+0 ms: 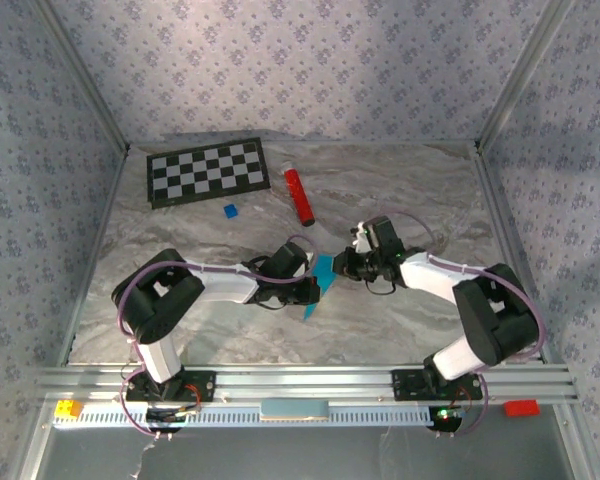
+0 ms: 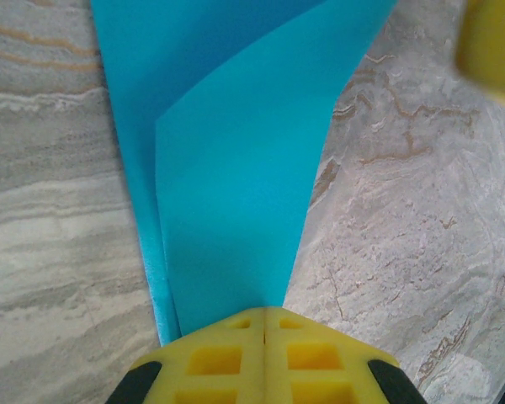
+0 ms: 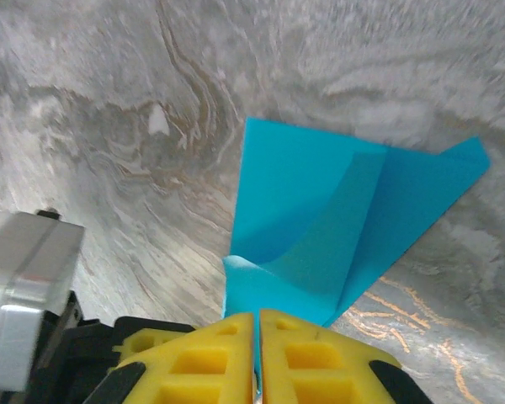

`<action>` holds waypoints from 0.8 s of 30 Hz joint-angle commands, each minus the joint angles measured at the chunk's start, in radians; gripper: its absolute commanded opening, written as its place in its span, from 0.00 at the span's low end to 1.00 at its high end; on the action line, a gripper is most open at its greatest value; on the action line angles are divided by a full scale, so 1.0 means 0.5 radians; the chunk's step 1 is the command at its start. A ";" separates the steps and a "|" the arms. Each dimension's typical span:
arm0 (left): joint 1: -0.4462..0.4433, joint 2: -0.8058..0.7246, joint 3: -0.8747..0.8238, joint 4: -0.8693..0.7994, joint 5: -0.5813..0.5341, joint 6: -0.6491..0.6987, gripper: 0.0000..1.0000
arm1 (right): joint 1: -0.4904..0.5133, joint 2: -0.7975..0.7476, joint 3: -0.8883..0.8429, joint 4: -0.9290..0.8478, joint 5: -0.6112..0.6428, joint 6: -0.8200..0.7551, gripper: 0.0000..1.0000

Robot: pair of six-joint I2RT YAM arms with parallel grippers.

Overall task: Fold a paper plane with a square sheet of paper (pick it up from the middle)
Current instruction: Fold the wing for the fifth time at the center of the table.

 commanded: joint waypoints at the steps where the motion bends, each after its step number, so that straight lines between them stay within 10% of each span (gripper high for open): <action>1: -0.010 0.064 -0.055 -0.289 -0.101 0.020 0.00 | 0.051 0.077 0.089 -0.024 -0.001 -0.038 0.11; 24: -0.010 0.106 -0.124 -0.245 -0.052 0.015 0.00 | -0.092 0.499 0.057 0.309 0.102 0.126 0.12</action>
